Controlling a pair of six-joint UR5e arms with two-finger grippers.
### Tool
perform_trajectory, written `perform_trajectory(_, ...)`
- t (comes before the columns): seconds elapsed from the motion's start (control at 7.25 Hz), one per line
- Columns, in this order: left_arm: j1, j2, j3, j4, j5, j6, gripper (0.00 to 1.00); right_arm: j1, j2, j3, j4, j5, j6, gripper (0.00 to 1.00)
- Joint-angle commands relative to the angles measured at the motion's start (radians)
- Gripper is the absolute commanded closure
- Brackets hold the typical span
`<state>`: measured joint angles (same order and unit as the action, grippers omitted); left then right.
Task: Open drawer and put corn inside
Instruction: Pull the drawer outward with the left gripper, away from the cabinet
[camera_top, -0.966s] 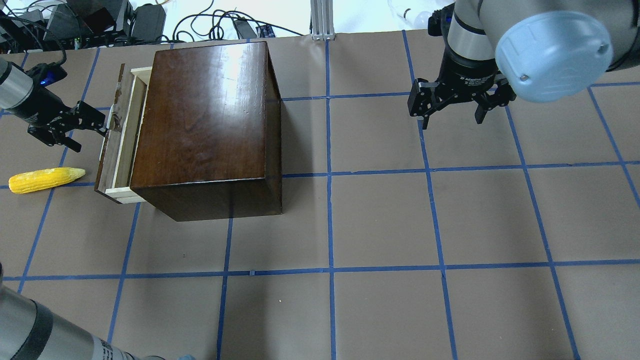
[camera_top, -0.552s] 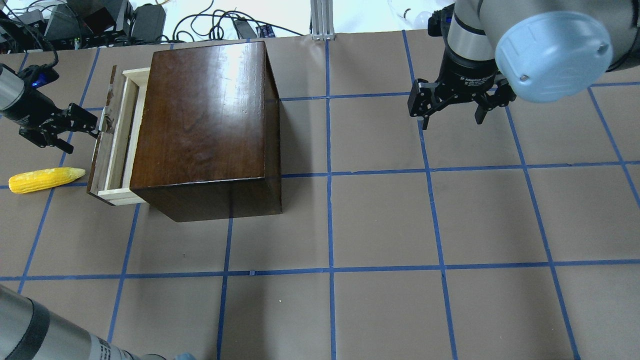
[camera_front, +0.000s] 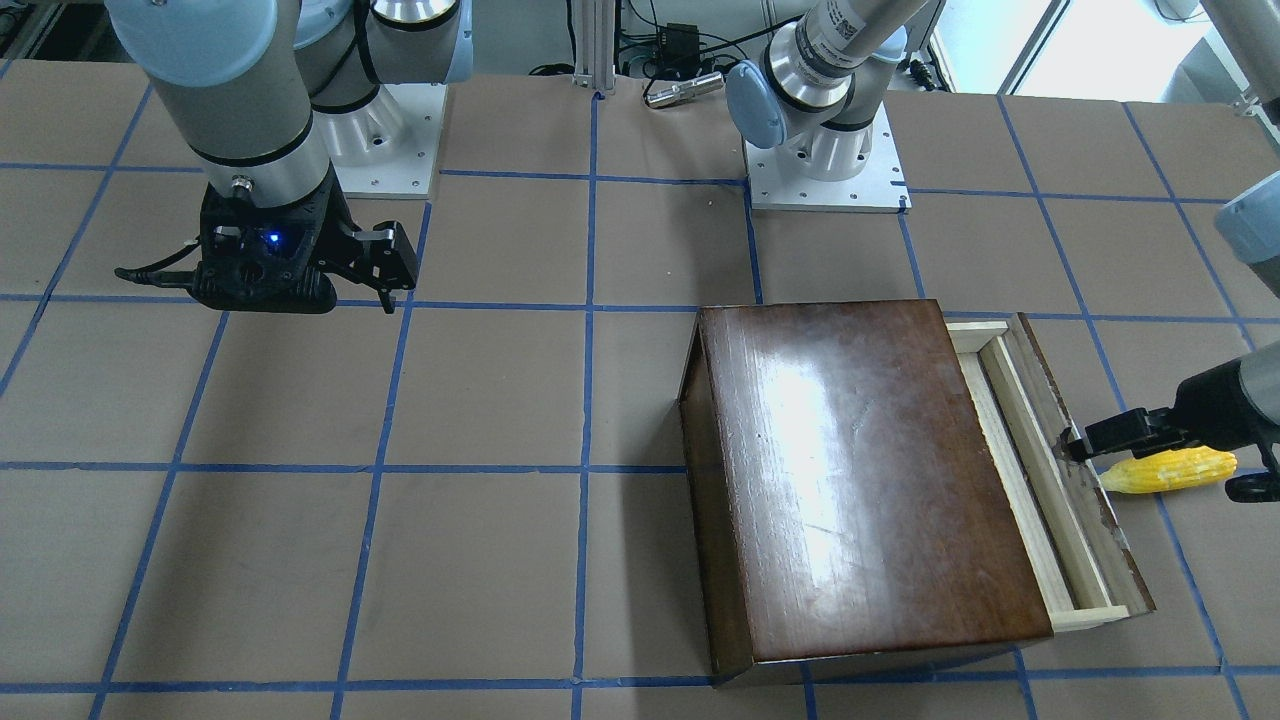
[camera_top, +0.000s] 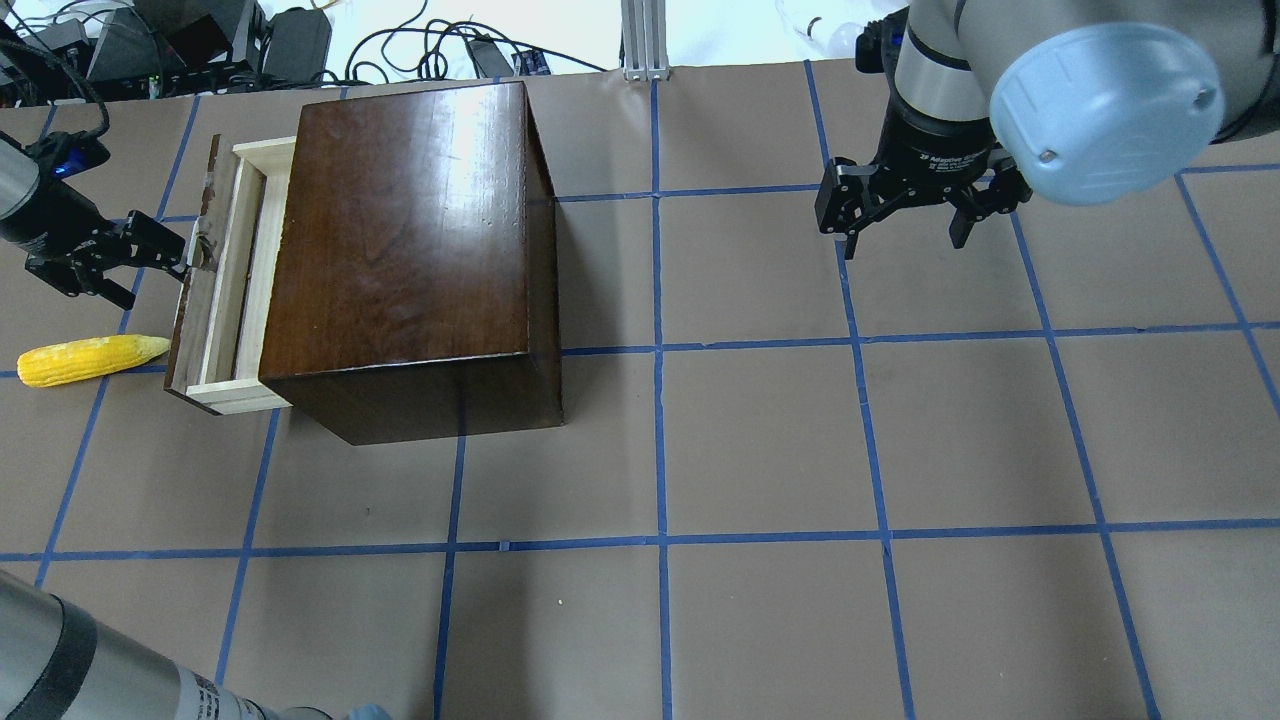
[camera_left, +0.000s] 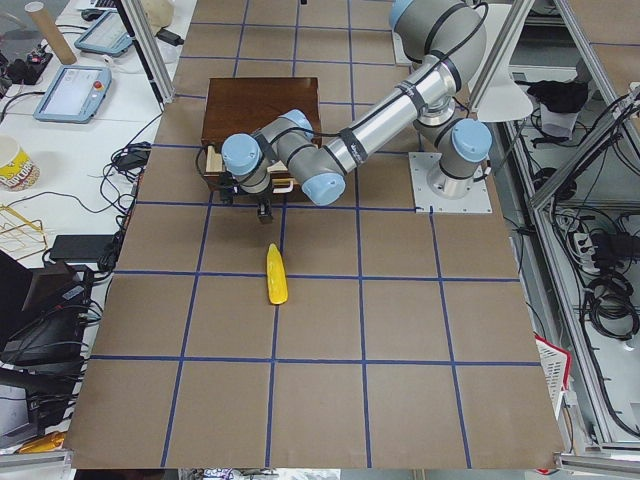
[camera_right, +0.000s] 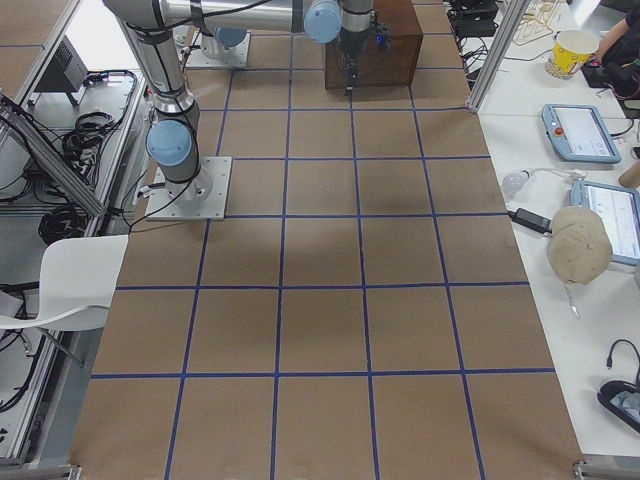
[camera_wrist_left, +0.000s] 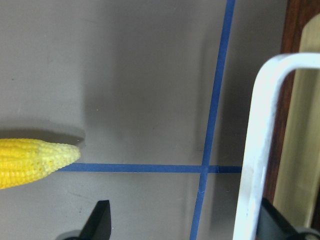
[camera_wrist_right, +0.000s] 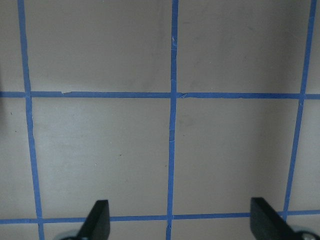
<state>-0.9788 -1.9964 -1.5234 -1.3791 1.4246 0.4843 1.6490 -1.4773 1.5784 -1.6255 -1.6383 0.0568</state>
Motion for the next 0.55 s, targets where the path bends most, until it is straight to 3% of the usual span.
perform_trajectory(0.0,0.000,0.002,0.000,0.000,0.004,0.000,0.00,0.000,0.000,0.000,0.000,0.000,0.000,0.00)
perform_trajectory(0.41,0.011,0.001,0.006,0.000,0.004,0.013,0.00,0.000,0.000,0.000,0.001,0.000,0.000,0.00)
